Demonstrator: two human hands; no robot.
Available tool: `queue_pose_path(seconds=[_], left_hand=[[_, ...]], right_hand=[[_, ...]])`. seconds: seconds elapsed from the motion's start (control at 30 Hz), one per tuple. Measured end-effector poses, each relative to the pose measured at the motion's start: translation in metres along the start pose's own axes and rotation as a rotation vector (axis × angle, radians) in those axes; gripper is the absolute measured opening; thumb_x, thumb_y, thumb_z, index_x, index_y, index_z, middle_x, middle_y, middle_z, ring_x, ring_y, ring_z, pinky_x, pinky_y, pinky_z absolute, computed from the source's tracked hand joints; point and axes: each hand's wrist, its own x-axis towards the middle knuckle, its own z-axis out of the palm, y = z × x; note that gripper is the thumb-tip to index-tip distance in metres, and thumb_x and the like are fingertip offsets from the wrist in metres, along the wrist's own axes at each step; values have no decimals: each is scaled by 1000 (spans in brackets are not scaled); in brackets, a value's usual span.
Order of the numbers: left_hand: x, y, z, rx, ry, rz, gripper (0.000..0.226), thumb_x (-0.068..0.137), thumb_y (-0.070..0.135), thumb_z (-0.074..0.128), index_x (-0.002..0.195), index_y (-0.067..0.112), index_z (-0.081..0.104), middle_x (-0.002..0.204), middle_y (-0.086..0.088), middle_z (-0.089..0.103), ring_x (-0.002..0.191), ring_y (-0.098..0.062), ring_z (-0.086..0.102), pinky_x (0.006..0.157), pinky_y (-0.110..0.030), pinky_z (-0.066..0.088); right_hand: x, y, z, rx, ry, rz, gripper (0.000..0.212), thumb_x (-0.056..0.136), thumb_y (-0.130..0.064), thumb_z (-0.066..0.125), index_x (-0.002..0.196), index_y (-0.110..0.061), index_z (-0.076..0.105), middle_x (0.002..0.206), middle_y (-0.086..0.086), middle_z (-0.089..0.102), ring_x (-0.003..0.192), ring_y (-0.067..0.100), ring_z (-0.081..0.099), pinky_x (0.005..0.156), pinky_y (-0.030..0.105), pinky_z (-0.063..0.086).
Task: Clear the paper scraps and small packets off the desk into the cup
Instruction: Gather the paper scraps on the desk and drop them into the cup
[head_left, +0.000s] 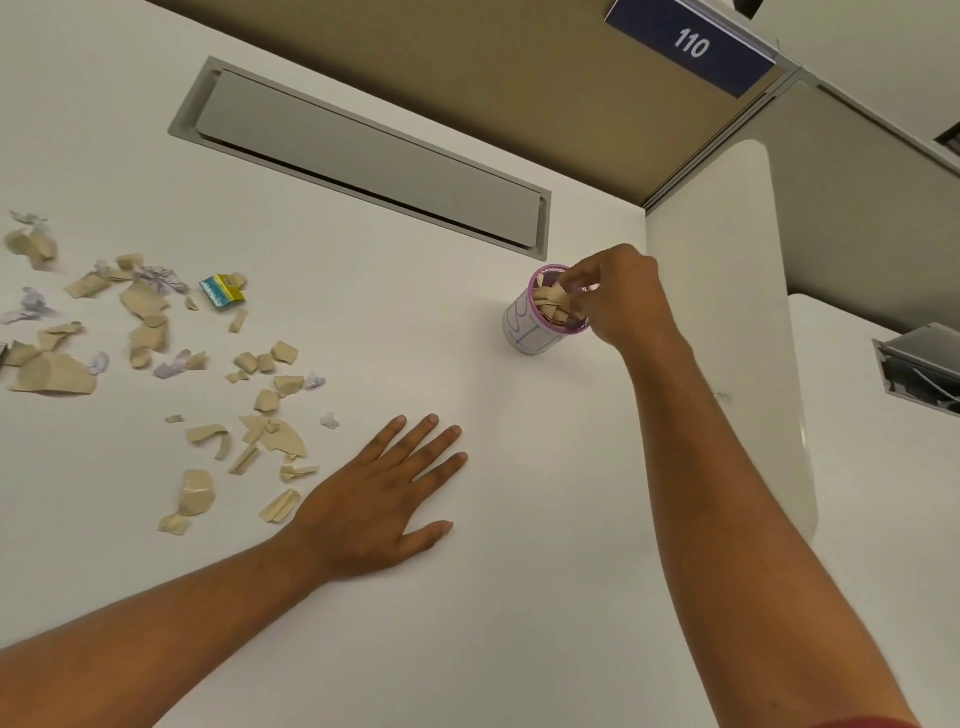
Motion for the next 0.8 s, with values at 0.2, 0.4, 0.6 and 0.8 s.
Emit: queue_pose_path(seconds=[0.2,0.4,0.6,0.8], left_hand=[[0,-1,3,-3,2,1,74,108,67,30,169,26,22,180,1,7,167,-23,0,133,-52,14],[0,0,3,-6,7,2,74,108,66,29,170,26,22,180,0,7,167,-23,1,133,-52,15],[0,0,3,-21,31,1,72,109,65,30,169,26,24,180,1,9,167,-23,2,133,-51,13],[0,0,3,-39,28,24,72,109,65,29,169,25,23,180,1,8,167,-23,1,134,-51,12]], right_hand=[[1,-2,20,-118,22,-8,26,82,-10,82,108,-13,80,117,12,72,101,30,70,86,33,58],[3,-2,34,-193,-61,-45,29,88,-9,74,117,-9,77,123,15,70,110,33,67,97,37,57],[18,-9,26,-66,61,19,19,82,-19,84,99,-12,81,104,9,75,92,28,72,84,34,60],[10,-1,51,-239,1,-62,30,88,-7,73,118,-5,74,118,17,71,107,35,69,86,35,56]])
